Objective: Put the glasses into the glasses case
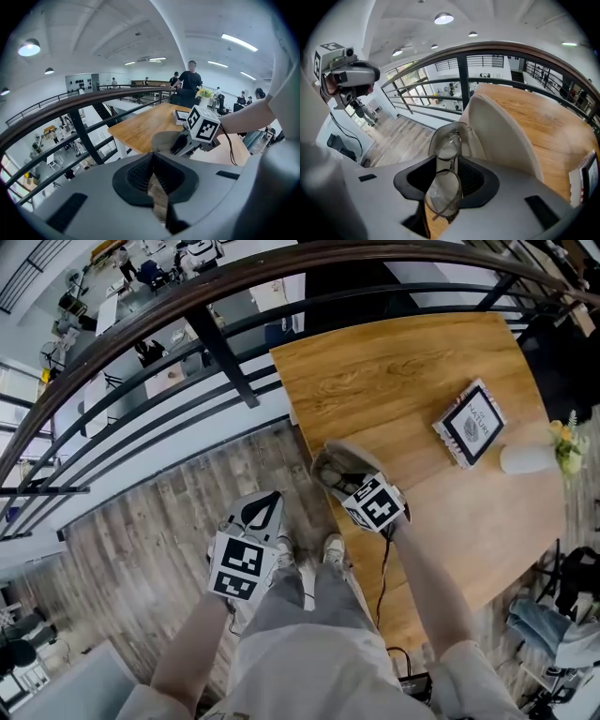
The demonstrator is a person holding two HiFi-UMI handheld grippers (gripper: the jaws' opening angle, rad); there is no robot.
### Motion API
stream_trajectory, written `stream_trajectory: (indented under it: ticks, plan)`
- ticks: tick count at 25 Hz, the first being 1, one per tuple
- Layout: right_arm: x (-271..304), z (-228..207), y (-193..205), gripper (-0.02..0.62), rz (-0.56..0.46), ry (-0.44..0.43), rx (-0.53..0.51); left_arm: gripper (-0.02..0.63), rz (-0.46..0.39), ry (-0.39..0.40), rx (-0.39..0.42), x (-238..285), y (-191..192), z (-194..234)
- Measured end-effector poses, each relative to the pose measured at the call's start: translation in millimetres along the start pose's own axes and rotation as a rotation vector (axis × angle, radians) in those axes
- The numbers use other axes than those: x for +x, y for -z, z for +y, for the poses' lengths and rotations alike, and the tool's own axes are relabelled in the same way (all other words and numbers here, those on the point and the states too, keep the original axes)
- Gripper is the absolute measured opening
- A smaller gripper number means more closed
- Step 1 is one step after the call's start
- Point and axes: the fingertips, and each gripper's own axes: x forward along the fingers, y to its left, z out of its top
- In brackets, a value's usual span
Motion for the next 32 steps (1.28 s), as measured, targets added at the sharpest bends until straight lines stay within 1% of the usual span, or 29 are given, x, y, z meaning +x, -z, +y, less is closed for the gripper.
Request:
stream_trajectory:
  ticks: [5, 8, 10, 12, 14, 20, 24, 28, 32]
  plan:
    - [8.4, -12.1, -4.3, 0.142, 0.028, 0.048, -0.032, 0.017, 0.0, -0.002, -0.011, -2.3, 3.9, 0.2]
    - [6.5, -12.9, -4.8, 0.144, 0.037, 0.069, -0.035, 0.017, -0.005, -0.001, -0.013, -4.5, 5.0, 0.3]
    - [-1.0, -10.9, -8.5, 0.146, 0.043, 0.089, -0.063, 0.017, -0.007, -0.005, -0.012, -6.1, 5.3, 2.4]
    - [-12.5, -7.6, -17.6, 0.146, 0.032, 0.104, -0.098, 0.017, -0.01, -0.012, -0.013, -7.5, 4.0, 5.7]
    - [-25.0, -5.2, -26.3, 0.144, 0.007, 0.113, -0.109, 0.017, -0.015, -0.019, -0.012, -9.4, 1.2, 8.6]
    - [-70.3, -1.7, -65.6, 0.139, -0.123, 0.141, -0.111, 0.017, -0.051, -0.037, -0.016, -17.4, -18.1, 20.5]
    - [-115.3, 5.4, -101.9, 0.112, -0.236, 0.184, -0.133, 0.017, -0.102, -0.066, 0.005, -33.5, -46.2, 29.9]
    - [-165.9, 18.4, -136.4, 0.095, -0.381, 0.214, -0.126, 0.017, -0.186, -0.109, 0.042, -58.1, -82.8, 39.3]
    - [-226.8, 34.3, -168.0, 0.078, -0.561, 0.245, -0.107, 0.017, -0.269, -0.161, 0.094, -90.0, -120.8, 45.3]
